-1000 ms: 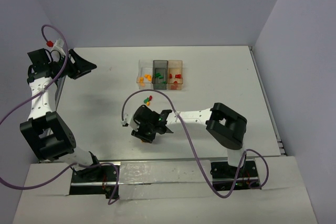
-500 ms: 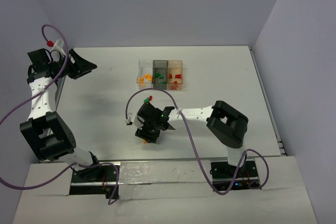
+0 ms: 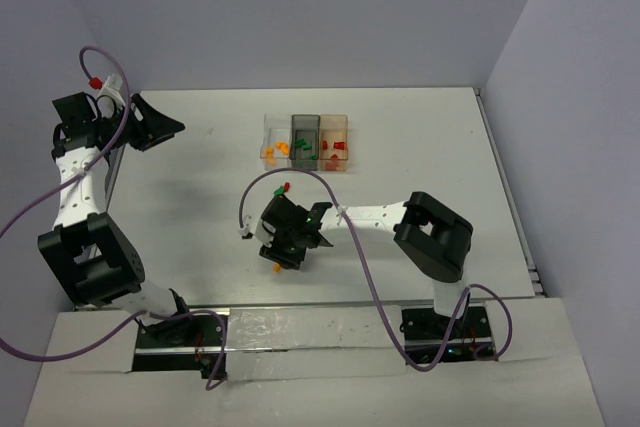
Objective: Sort the legos into containers by color
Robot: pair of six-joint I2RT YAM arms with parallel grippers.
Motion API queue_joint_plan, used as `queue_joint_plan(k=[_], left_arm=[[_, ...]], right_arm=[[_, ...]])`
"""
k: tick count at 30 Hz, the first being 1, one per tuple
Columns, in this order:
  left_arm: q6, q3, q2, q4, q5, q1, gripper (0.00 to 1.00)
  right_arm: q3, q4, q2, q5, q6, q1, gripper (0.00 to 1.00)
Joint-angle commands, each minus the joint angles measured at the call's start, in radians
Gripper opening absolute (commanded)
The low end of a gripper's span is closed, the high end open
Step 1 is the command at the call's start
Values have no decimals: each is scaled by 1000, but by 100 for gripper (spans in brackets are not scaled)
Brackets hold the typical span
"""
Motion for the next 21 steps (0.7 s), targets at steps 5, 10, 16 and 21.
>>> queue_joint_plan(k=[5, 10, 16, 21], left_arm=[[30, 4, -27, 16, 31, 8, 67], [43, -48, -42, 15, 27, 7, 67], [90, -131, -78, -11, -5, -11, 67], [158, -203, -128, -42, -42, -82, 66]], right_arm=[[-21, 30, -32, -4, -14, 11, 31], [-41, 48, -64, -7, -2, 6, 22], [-57, 69, -130, -5, 21, -15, 18], [-46, 64, -191, 4, 42, -52, 14]])
